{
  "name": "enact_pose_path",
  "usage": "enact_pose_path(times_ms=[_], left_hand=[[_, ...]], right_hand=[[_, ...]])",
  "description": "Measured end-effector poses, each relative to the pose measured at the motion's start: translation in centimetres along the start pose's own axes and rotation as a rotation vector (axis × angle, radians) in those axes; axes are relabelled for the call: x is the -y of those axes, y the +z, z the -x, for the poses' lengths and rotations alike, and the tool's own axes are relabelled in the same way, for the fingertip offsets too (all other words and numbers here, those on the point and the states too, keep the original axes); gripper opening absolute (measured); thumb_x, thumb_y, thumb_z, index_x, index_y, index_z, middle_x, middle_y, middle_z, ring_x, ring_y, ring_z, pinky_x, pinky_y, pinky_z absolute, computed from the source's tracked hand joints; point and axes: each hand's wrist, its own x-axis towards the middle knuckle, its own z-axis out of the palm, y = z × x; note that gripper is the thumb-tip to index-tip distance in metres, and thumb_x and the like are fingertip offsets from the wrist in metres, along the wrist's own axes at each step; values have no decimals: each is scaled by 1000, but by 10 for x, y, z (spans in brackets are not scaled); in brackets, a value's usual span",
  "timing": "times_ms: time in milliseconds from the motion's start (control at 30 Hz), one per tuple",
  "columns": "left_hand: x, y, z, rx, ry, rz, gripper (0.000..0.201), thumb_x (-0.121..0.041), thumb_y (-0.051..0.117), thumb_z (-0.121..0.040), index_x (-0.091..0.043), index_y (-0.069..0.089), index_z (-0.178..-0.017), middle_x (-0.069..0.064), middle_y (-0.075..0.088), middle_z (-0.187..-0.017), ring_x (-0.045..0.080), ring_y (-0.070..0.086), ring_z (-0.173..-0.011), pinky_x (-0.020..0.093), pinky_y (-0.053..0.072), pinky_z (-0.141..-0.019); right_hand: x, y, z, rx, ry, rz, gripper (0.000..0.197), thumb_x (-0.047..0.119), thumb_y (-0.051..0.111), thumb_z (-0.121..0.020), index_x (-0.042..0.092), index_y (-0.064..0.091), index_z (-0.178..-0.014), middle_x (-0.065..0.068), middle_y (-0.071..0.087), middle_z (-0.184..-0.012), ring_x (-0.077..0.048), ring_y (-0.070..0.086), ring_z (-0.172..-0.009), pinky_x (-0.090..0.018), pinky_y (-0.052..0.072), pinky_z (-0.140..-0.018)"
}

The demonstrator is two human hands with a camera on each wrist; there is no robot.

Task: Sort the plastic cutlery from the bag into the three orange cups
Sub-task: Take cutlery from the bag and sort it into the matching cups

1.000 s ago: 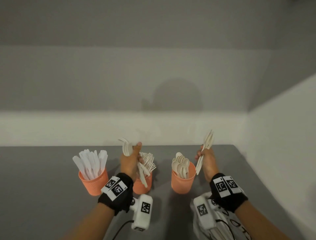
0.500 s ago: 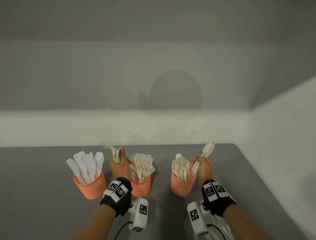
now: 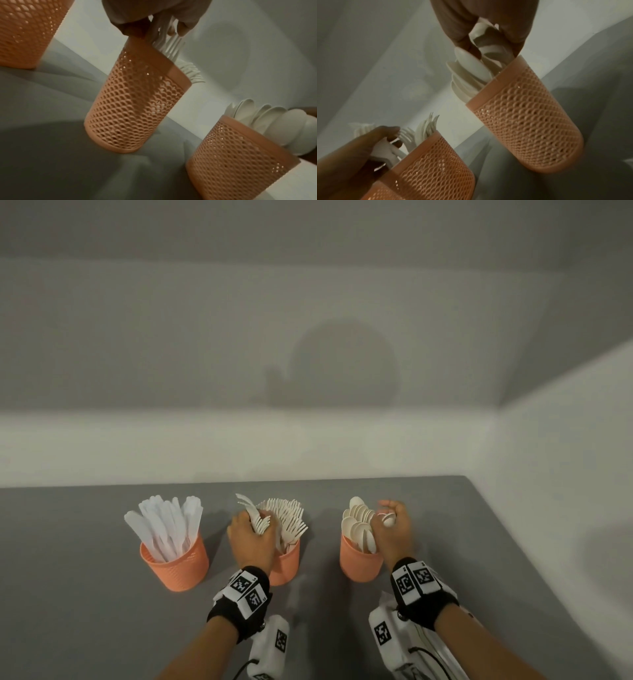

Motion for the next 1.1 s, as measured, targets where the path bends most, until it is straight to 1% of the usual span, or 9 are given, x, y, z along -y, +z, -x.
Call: enact_pose_path(times_ms=[67, 200, 300, 400, 467, 633, 800, 967, 1100], left_hand=[[-5, -2, 1, 4, 11, -39, 24, -19, 70, -75, -4, 53, -83, 14, 57, -85, 32, 50, -88, 40, 44, -76], [-12, -5, 3, 28, 77, -39, 45, -13, 72, -74, -6, 51, -113, -1, 49, -100, 27, 48, -101, 47, 47, -87], [-13, -5, -1, 57, 180, -58, 58, -8, 67, -79, -7, 42, -131, 8, 49, -119, 26, 46, -113, 45, 44, -98], [-15, -8, 0, 137, 281, -171, 45, -4, 53, -87, -4, 47, -132, 17, 44, -135, 30, 42, -126, 37, 35, -106], [-14, -11, 4, 235, 280, -235, 43, -16, 43, -91, -1, 49, -130, 16, 42, -141, 30, 40, -131, 37, 33, -110], [-13, -15, 5, 338, 303, -420, 89, -57, 8, -78, 0, 35, -141, 15, 33, -150, 26, 26, -141, 33, 19, -117], [-17, -17, -1, 454, 317, -696, 102, -65, -7, -69, -4, 18, -147, 13, 17, -156, 25, 14, -145, 34, 12, -118], [-29, -20, 2, 514, 245, -773, 82, -63, 12, -89, -9, -1, -149, 10, -4, -159, 24, -5, -147, 42, -1, -118], [-51, -20, 12, 413, 382, -514, 77, -56, 23, -91, -11, 3, -150, 10, 0, -159, 22, -1, -147, 31, 2, -117]], right_hand=[[-1, 4, 0, -7, -81, 62, 25, -1, 56, -81, 7, 58, -105, -13, 59, -106, -22, 55, -90, -31, 45, -80], [2, 9, 3, 21, -221, 156, 29, -7, 46, -81, 3, 62, -103, -8, 50, -106, -15, 48, -92, -26, 39, -82], [2, 14, 8, 48, -297, 201, 36, 12, 39, -80, 3, 65, -103, -13, 56, -111, -18, 53, -94, -22, 36, -83], [-1, 15, 7, 81, -335, 300, 52, 26, 30, -78, 1, 65, -108, -14, 62, -113, -27, 56, -105, -24, 38, -87], [-2, 15, 5, 111, -384, 428, 60, 33, 25, -81, -2, 63, -112, -18, 63, -114, -33, 55, -108, -34, 39, -95], [-3, 19, -1, 131, -445, 753, 83, 48, 6, -77, -1, 54, -124, -17, 58, -126, -33, 49, -121, -43, 32, -104], [-1, 22, 4, 200, -415, 985, 81, 49, 3, -82, 3, 38, -139, -20, 39, -145, -31, 30, -138, -46, 18, -114], [18, 13, 9, 376, -276, 1039, 60, 46, 21, -98, 17, 10, -150, -15, 5, -158, -26, 1, -147, -49, -2, -117], [41, -7, 12, 380, -213, 739, 58, 45, 24, -99, 23, 8, -150, -8, 7, -159, -22, 6, -147, -44, 2, -119]])
